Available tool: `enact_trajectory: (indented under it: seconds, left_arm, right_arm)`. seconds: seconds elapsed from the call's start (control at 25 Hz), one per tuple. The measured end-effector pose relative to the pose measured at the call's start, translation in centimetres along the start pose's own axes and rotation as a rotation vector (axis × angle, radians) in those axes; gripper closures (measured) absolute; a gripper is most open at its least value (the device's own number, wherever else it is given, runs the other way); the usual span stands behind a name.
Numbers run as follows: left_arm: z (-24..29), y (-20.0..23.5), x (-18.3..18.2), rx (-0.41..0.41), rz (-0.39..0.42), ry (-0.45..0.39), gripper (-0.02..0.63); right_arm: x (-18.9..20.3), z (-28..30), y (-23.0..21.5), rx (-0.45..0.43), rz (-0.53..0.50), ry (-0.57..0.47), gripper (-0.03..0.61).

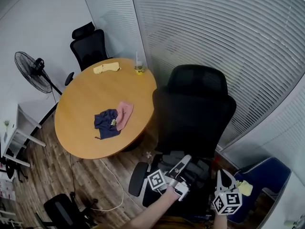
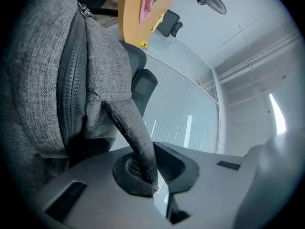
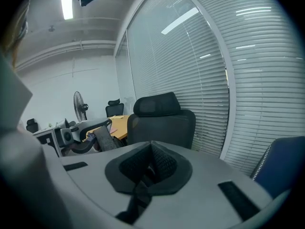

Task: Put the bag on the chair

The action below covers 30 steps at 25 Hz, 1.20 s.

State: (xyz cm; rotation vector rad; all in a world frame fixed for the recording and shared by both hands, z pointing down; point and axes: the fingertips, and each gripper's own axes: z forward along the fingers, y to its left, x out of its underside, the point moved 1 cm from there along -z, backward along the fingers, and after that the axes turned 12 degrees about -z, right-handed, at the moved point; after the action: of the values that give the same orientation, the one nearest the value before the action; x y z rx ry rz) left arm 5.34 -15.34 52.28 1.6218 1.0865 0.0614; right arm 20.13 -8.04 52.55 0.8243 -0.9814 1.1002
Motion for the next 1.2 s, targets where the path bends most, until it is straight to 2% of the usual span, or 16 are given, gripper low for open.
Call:
enact_trajectory:
  seconds: [0.2, 0.4, 0.84, 1.2]
  left_arm:
    - [0.9, 1.5, -1.2, -0.007, -0.005, -0.034, 0.591]
    - [1.1, 3.4, -2.4, -0.053, 0.0, -0.071, 0.591]
    - [1.3, 4.3, -5.2, -0.038, -0.011, -0.142, 0.591]
    - [2.7, 4.9, -6.4, -0.058, 0.004, -0.149, 0.591]
  right_arm:
    - [0.8, 0.7, -2.3, 0.01, 0.012, 0.004, 0.566]
    - [1.9, 1.4, -3.9, 0.015, 0.025, 0.029, 0.566]
    - [1.7, 3.8, -4.3, -0.025, 0.021, 0.024, 0.566]
    - [2.1, 4.4, -4.7, -0.037, 0.022, 0.042, 0.566]
